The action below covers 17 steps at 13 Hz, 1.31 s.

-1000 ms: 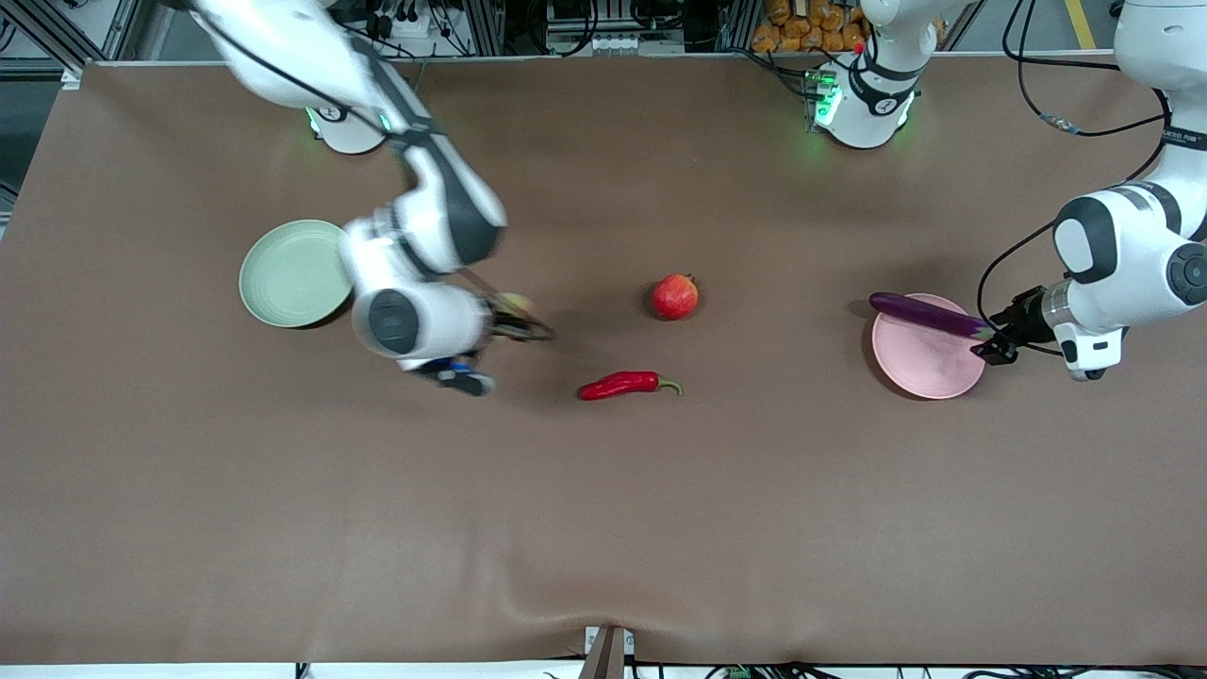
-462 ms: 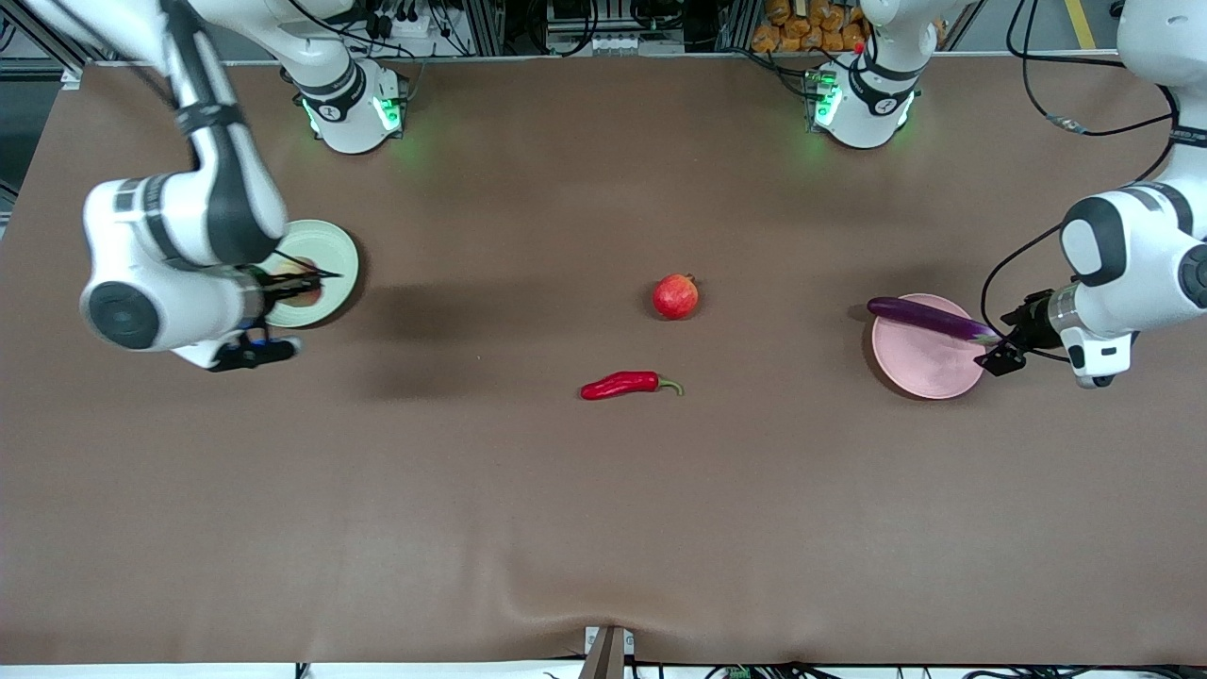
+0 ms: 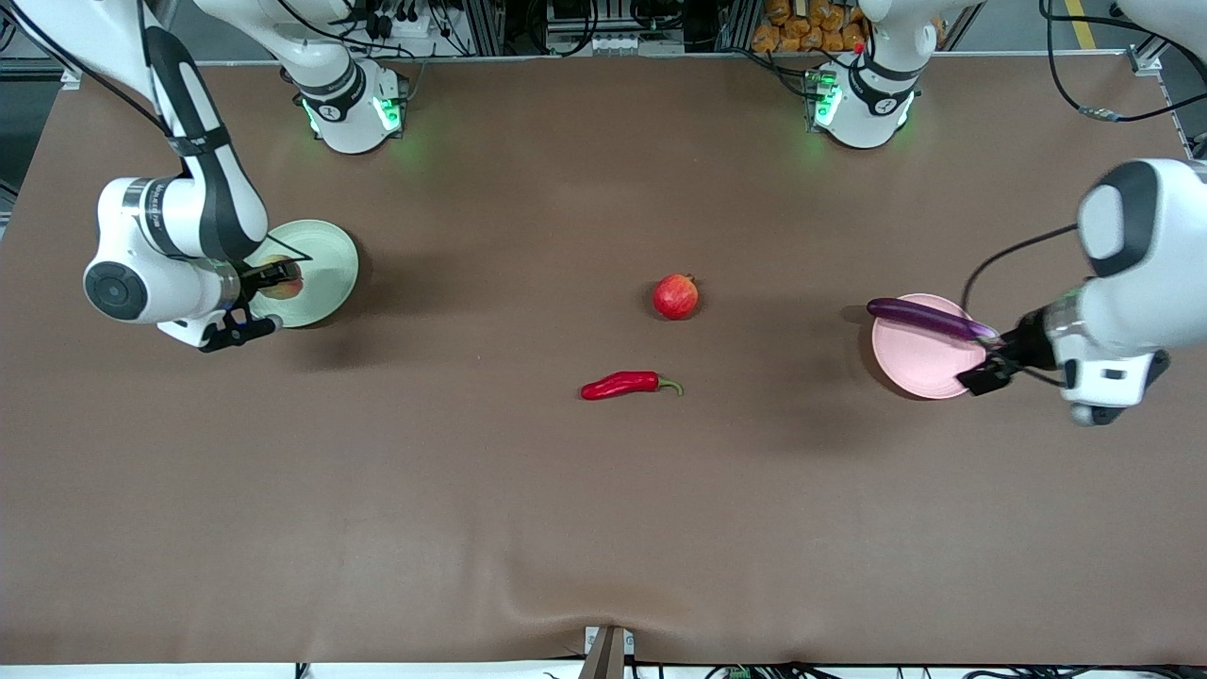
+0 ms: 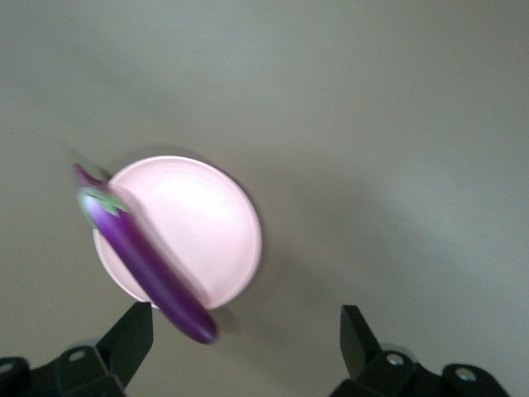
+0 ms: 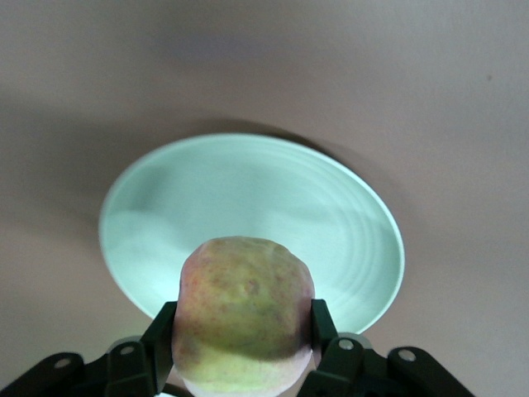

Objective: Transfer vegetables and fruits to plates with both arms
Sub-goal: 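Grasp the red chili with the left gripper while the right gripper releases the peach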

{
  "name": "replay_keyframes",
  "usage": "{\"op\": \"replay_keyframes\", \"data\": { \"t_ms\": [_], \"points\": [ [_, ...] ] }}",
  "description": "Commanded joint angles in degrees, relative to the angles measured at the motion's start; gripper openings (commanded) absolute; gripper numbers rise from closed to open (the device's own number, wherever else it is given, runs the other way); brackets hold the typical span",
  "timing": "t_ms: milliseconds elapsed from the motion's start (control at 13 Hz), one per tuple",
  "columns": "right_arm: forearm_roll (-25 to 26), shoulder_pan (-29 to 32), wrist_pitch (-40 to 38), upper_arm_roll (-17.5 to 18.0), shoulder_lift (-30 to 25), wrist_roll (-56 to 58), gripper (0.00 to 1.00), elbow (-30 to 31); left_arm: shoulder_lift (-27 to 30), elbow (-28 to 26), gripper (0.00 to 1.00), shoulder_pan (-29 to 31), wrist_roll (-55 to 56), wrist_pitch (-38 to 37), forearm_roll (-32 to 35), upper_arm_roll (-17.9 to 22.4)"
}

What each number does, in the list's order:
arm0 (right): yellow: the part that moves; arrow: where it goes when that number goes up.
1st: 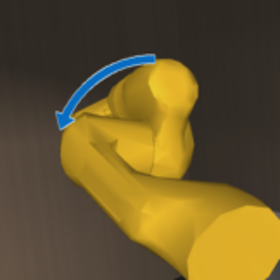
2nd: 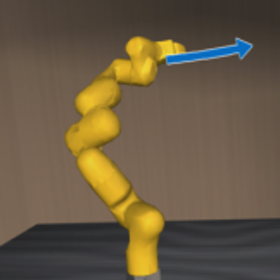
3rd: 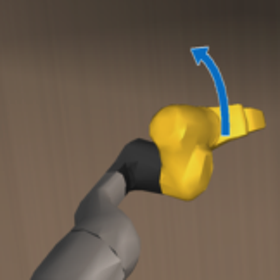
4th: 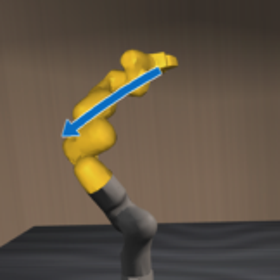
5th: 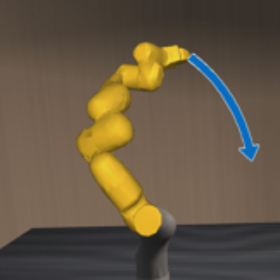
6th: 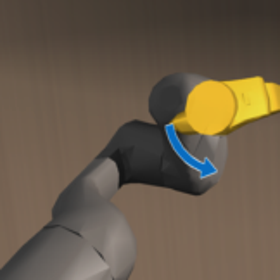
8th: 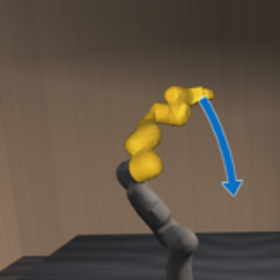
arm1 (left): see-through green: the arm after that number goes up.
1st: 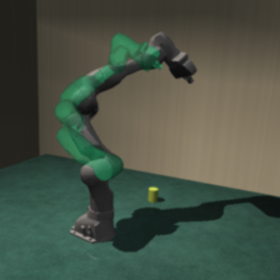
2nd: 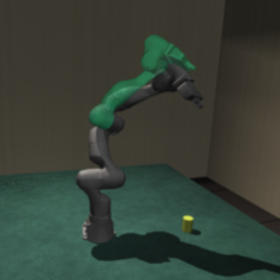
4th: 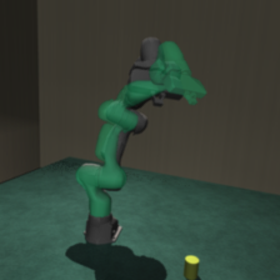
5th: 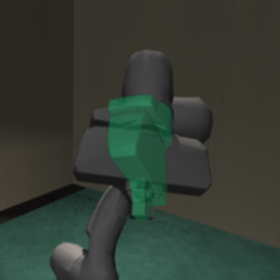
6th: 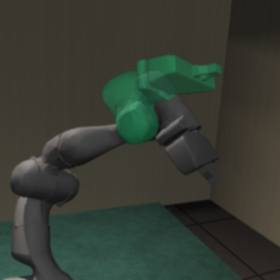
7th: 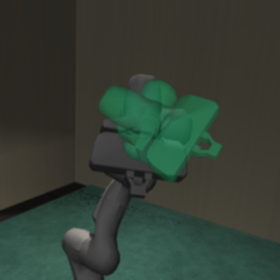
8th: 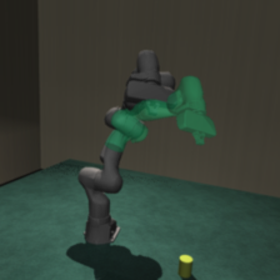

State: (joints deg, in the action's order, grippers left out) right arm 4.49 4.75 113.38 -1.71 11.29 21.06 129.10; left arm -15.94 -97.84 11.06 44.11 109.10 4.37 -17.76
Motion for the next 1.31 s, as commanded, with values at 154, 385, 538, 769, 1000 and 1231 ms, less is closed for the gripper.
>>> {"op": "replay_keyframes", "data": {
  "t_ms": [154,385,538,769,1000,1231],
  "points": [
    [1.1,5.8,6.9,1.0,-1.8,3.5,0.00,6.5,-9.0,8.2,1.00,-17.5,22.8,-1.3,7.3,0.2],
    [1.1,6.0,8.2,1.0,-0.1,3.7,0.75,6.5,-15.5,13.7,1.00,-25.5,39.1,-1.0,7.1,0.2],
    [1.0,5.9,7.9,1.1,-0.1,3.6,1.00,6.3,-21.6,19.9,1.00,-30.6,46.6,0.0,7.2,0.5],
    [-2.0,5.6,2.5,1.4,-0.4,2.9,1.00,2.1,-26.1,22.5,1.00,-33.8,57.8,8.8,7.1,0.8],
    [-10.2,4.1,-4.8,1.2,2.8,2.5,1.00,-8.6,-29.4,22.6,1.00,-36.1,71.0,18.1,7.3,0.8],
    [-11.5,2.2,-7.6,1.4,5.6,-3.7,1.00,-12.7,-32.5,22.6,1.00,-39.9,82.1,25.7,7.3,3.9]
  ]
}}
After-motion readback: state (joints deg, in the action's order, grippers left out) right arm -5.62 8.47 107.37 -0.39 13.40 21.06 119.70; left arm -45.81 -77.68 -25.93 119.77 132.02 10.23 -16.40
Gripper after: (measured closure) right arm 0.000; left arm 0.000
